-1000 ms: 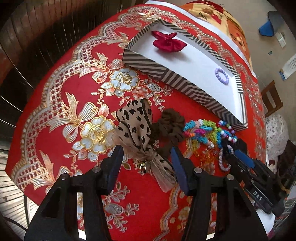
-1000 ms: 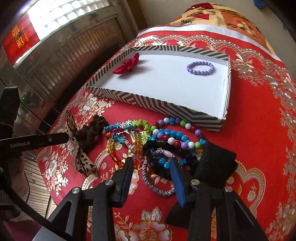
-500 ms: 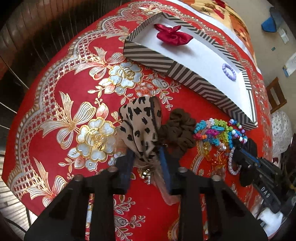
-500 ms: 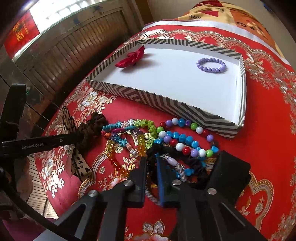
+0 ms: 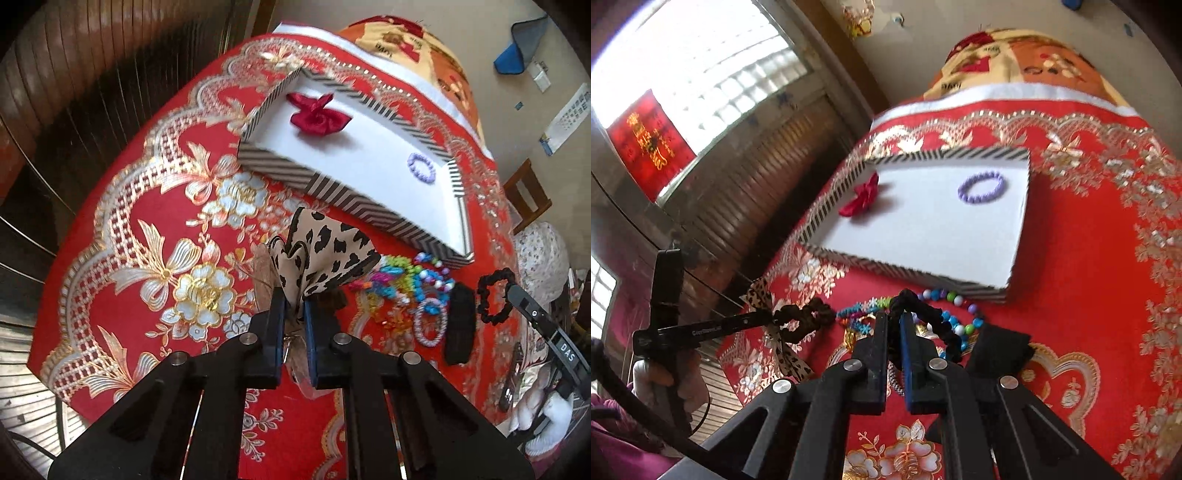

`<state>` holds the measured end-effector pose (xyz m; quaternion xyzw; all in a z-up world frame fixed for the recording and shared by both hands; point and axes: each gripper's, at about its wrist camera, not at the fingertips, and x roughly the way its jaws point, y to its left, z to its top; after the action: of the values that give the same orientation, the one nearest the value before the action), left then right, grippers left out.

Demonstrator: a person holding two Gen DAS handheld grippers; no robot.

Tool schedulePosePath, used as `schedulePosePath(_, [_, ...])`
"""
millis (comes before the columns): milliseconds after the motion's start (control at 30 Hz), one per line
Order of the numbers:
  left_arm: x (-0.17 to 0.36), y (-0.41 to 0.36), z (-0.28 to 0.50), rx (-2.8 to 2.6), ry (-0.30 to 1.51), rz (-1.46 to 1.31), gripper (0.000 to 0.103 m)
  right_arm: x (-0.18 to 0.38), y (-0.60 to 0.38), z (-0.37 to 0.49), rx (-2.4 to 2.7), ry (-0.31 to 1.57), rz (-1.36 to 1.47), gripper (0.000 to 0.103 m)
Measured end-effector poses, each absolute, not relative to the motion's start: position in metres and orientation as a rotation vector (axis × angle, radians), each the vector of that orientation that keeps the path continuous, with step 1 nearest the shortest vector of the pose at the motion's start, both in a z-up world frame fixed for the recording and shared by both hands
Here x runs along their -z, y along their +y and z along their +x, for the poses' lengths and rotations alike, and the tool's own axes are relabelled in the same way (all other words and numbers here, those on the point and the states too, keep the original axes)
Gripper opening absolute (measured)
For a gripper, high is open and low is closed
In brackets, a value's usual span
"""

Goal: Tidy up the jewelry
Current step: 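Grasp the leopard-print bow clip with the left tool while the right tool grasps the black scrunchie, then lower both held items into the white tray and open both tools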

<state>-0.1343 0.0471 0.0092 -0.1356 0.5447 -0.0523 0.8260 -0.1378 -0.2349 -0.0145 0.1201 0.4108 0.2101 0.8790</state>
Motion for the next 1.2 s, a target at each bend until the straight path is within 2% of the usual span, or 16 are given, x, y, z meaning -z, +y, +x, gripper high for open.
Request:
schedulePosePath(433, [-0.055, 0.037, -0.126, 0.169, 1.065, -0.287, 0.008, -0.007, -0.236, -0.141, -0.438, 0.786, 0.250, 0.005])
schedulePosePath(767, [-0.083, 0.020, -0.090, 0.209, 0.977, -0.234, 0.008, -0.019, -0.225, -0.120, -0.422, 0.765, 0.216, 0.005])
schedulePosePath(1200, [-0.077, -0.019, -0.002, 0.260, 0.977, -0.110, 0.008, -0.015, -0.221, -0.060, -0.363, 0.777, 0.230, 0.005])
